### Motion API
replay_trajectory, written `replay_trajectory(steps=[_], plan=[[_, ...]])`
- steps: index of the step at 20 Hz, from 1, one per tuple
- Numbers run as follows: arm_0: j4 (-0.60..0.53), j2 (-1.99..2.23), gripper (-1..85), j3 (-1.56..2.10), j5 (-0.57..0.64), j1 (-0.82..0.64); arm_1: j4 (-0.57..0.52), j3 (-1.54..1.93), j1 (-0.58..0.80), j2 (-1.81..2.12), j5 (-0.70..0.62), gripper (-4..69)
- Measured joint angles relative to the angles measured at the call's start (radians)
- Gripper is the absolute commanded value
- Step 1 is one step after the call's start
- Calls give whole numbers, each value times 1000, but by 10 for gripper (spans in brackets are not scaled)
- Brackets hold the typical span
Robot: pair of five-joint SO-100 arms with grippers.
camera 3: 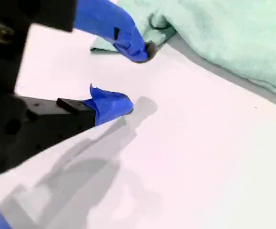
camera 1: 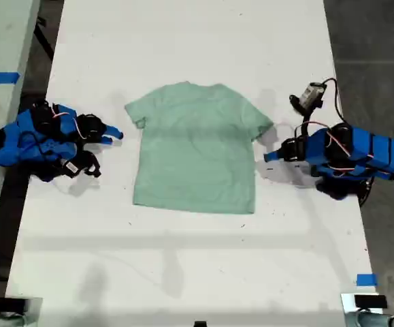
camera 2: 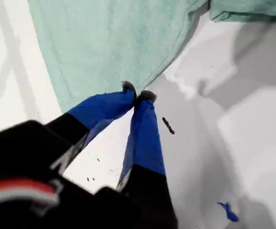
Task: Fold tshirt
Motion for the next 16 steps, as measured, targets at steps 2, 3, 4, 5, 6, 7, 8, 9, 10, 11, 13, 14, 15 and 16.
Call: replay_trajectory(steps=[2,3,4,5,6,7,8,9,10,11,13,14,15,16], plan=[[2,0,1,-5,-46,35,17,-20,-32,-2,48,-18],[6,0,1,-6,-78,97,28,-46,-83,8,170,-18],[8,0,1,-8,-87,133,34,-63,-87,3,348,-18],[8,0,1,-8,-92,140,34,-78,-86,-11,495,-18],[8,0,0,-8,-94,143,37,-92,-78,-18,568,-18],[8,0,0,-8,-94,143,37,-110,-81,-21,581,-18],[8,-2,0,-8,-94,140,38,-133,-89,-37,584,-18],[5,-12,0,-12,-94,132,38,-158,-91,-60,586,-18],[-11,-48,0,-29,-94,132,38,-193,-84,-89,580,-18],[-29,-101,0,-57,-94,135,38,-236,-74,-133,568,-18],[-46,-255,0,-161,-74,135,38,-339,-38,-268,512,-18],[-48,-345,0,-225,-52,123,38,-407,-17,-356,476,-18],[-48,-431,0,-299,-21,106,40,-468,6,-420,434,-18],[-44,-518,0,-376,11,83,48,-540,35,-497,390,-18]])
